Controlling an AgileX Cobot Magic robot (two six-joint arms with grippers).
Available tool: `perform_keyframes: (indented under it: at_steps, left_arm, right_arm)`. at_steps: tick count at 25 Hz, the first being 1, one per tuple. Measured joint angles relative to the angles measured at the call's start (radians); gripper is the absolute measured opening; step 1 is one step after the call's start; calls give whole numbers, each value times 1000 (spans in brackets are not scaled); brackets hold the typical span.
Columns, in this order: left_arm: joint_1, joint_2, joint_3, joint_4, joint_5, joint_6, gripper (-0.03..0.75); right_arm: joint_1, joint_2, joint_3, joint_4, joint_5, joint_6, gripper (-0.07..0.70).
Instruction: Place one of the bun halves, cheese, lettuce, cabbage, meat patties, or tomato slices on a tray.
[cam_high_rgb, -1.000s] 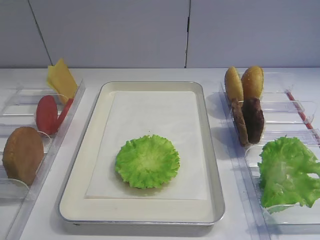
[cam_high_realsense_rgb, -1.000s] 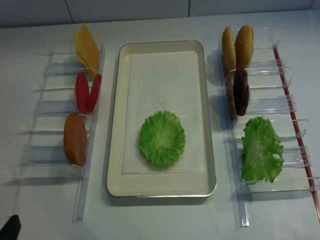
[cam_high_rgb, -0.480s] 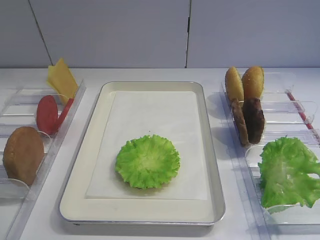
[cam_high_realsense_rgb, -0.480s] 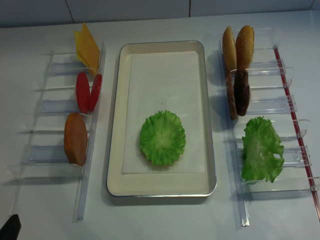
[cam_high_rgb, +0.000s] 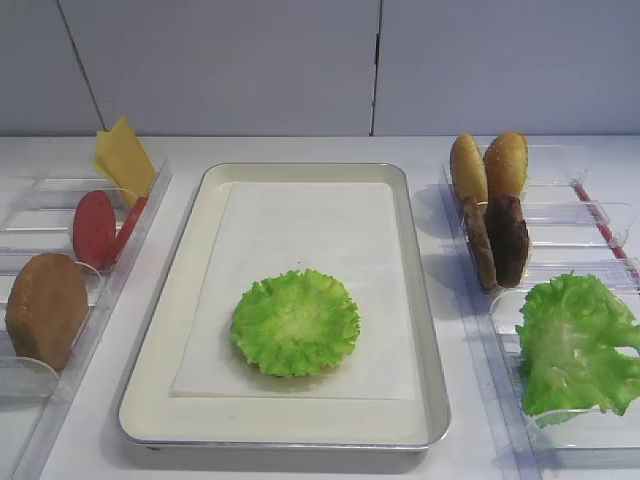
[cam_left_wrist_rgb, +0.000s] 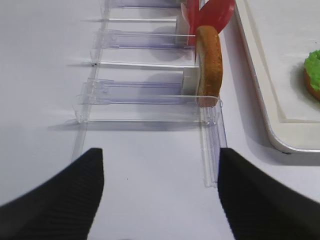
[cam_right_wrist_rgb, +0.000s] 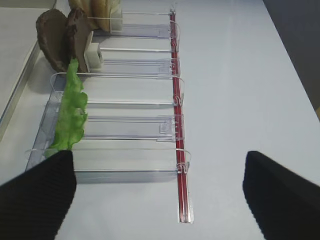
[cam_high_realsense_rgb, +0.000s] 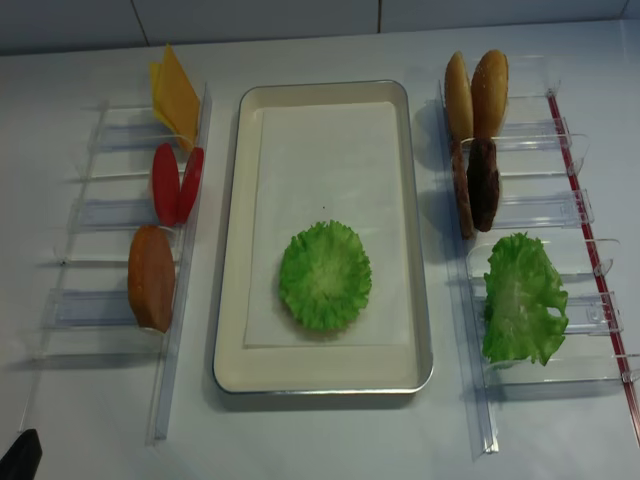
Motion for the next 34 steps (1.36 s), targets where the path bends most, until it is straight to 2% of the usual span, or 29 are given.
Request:
perform_keyframes:
  at_steps: [12, 34]
  left_arm:
    - [0, 0, 0, 0, 0, 0, 470]
    - [0, 0, 0, 0, 0, 0, 470]
  right_arm:
    - [32, 0, 0, 6, 0, -2, 673]
    - [32, 0, 0, 6, 0, 0, 672]
